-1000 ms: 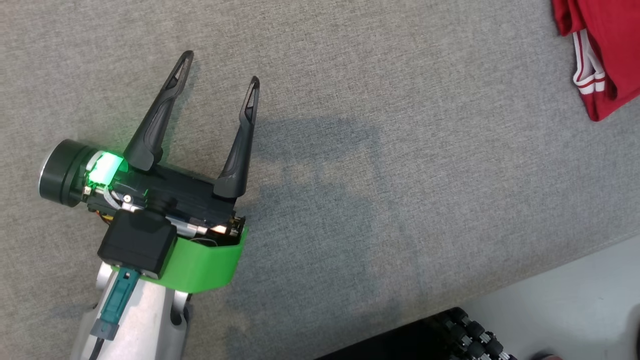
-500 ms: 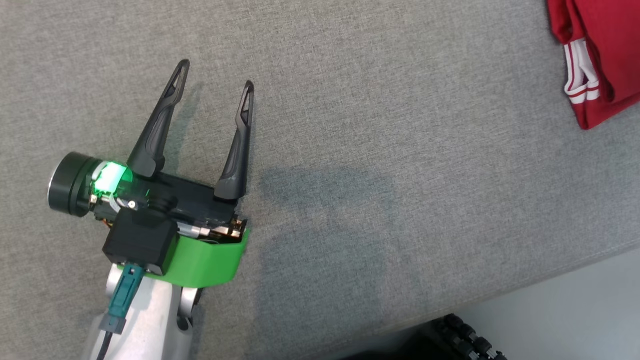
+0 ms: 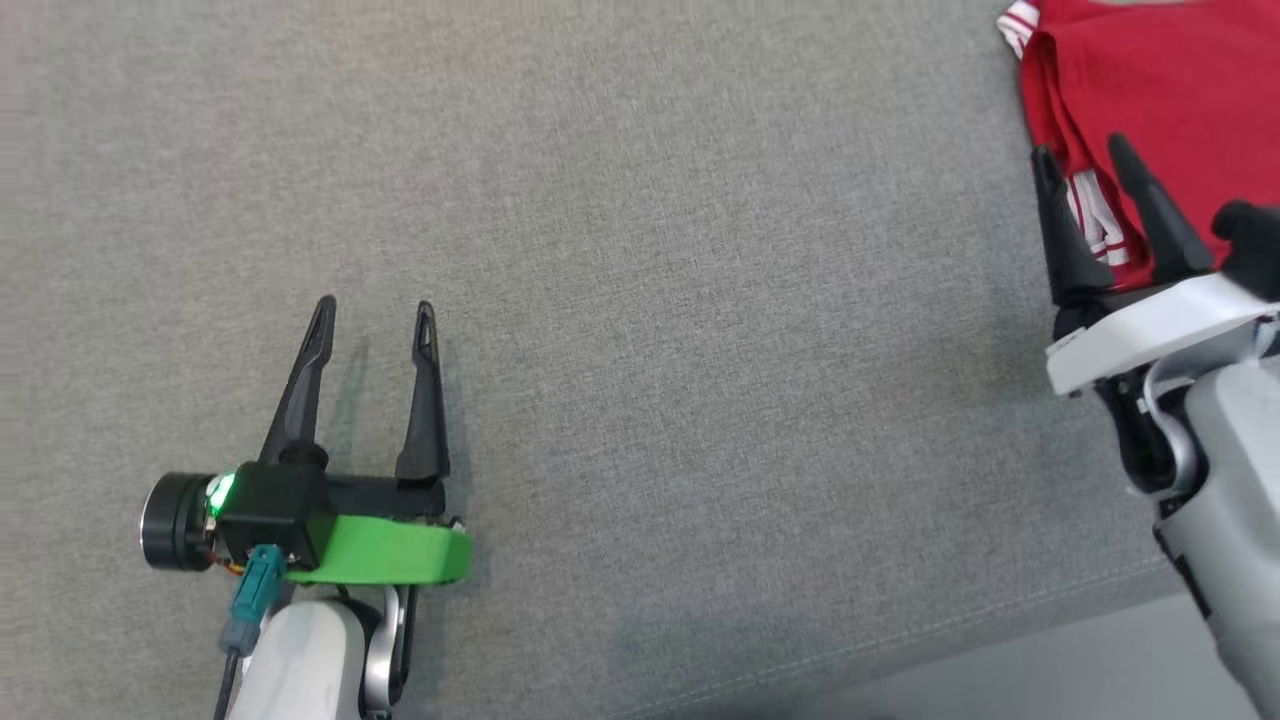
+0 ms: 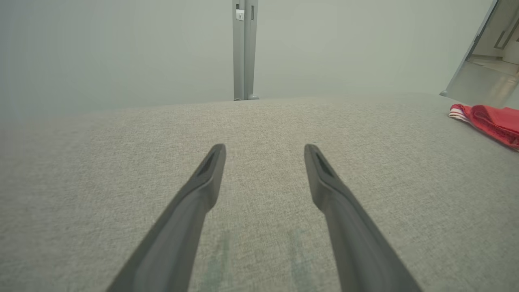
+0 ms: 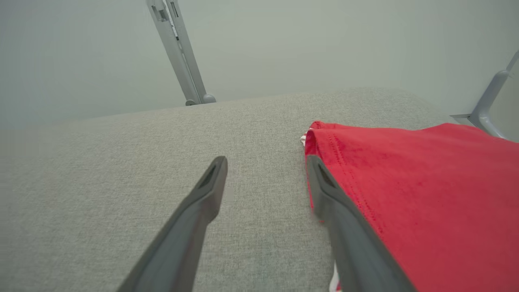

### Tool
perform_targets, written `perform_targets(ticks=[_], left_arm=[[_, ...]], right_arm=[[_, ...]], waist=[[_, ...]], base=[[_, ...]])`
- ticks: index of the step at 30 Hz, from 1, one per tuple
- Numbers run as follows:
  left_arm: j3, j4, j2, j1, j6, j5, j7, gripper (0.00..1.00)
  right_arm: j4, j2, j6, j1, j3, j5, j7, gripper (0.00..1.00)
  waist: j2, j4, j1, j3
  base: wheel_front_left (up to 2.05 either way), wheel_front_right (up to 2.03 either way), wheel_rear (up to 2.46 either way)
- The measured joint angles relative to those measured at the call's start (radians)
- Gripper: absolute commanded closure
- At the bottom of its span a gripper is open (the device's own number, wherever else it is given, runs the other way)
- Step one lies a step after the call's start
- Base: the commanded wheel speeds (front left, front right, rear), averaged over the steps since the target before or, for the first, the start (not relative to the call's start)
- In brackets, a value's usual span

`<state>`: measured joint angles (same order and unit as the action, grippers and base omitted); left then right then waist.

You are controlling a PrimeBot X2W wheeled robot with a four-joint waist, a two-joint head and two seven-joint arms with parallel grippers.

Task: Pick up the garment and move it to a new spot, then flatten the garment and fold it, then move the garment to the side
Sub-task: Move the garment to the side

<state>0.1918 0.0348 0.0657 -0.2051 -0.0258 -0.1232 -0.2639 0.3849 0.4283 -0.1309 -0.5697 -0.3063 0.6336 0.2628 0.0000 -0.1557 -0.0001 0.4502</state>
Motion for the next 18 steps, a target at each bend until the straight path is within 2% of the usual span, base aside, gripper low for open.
perform_targets(ticks=[4,9,13,18], left_arm=[[-0.031,0.043,-0.008,0.051,-0.007,-0.033,0.0,0.0],[-0.058,0.071,-0.012,0.113,-0.009,-0.064,0.0,0.0],[-0.07,0.056,-0.014,0.162,-0.01,-0.066,0.0,0.0],[-0.061,0.011,-0.015,0.228,-0.008,-0.052,0.0,0.0]], right_arm=[[-0.035,-0.097,0.0,0.078,0.033,-0.12,0.0,0.0],[-0.124,-0.182,0.0,0.203,0.089,-0.258,0.0,0.0],[-0.204,-0.239,0.0,0.303,0.126,-0.352,0.0,0.0],[-0.284,-0.273,0.0,0.429,0.169,-0.398,0.0,0.0]], waist=[[0.0,0.02,0.0,-0.076],[0.0,0.046,0.0,-0.171],[0.0001,0.064,0.0,-0.243],[0.0001,0.084,0.0,-0.33]], base=[[0.0,0.0,0.0],[0.0,0.0,0.0],[0.0,0.0,0.0],[0.0,0.0,0.0]])
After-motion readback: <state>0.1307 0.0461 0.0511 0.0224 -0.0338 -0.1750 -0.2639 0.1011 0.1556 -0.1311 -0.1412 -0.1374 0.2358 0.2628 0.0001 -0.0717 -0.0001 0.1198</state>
